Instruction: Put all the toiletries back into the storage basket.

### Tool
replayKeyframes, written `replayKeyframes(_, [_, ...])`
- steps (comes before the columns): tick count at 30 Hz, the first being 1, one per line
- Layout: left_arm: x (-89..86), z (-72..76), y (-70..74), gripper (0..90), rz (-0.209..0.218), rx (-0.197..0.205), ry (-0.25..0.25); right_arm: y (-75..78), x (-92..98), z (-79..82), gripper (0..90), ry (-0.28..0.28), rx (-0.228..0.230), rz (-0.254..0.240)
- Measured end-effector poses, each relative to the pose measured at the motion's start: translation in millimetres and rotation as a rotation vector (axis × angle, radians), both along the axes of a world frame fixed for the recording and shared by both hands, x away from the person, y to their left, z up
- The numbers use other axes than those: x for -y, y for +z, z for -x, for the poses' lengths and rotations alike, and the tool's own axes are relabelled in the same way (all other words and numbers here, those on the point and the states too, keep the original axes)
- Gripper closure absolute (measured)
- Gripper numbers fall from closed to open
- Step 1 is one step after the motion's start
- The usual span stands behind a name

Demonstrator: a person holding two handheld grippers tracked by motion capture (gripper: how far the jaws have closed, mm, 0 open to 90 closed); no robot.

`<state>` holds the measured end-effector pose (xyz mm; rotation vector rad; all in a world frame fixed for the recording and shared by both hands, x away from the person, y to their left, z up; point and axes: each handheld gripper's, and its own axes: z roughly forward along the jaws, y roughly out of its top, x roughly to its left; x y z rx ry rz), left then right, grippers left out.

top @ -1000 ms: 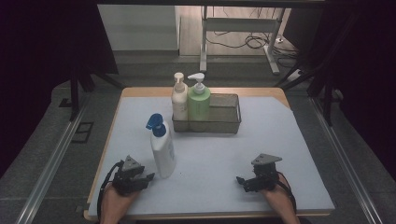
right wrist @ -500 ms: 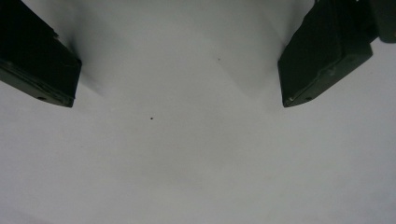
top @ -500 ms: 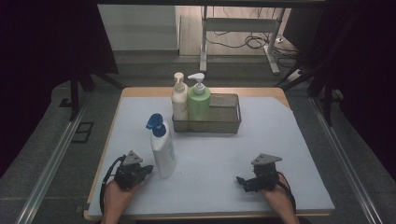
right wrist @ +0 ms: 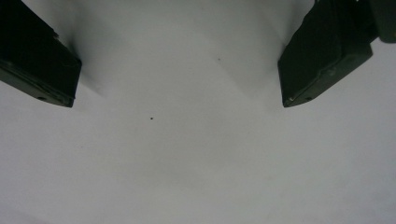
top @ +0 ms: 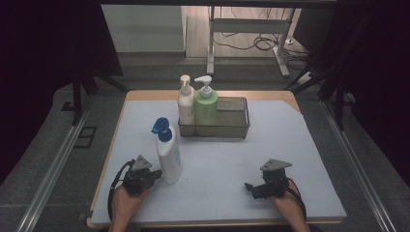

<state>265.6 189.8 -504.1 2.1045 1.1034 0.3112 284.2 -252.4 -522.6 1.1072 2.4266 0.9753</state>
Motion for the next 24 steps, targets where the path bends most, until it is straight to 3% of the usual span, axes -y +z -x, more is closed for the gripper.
replayKeyframes(2, [1.3, -0.5, 0.2, 89.8, 0.016, -0.003, -0.007, 0.0, 0.0, 0.0, 0.0, 0.0, 0.0, 0.0])
replayKeyframes(11, [10.7, -4.6, -0.2, 89.8, 0.01, 0.0, -0.018, 0.0, 0.0, 0.0, 0.0, 0.0, 0.0, 0.0])
replayKeyframes(24, [25.9, -4.8, -0.8, 89.8, 0.033, -0.015, -0.081, 0.0, 0.0, 0.1, 0.0, 0.0, 0.0, 0.0])
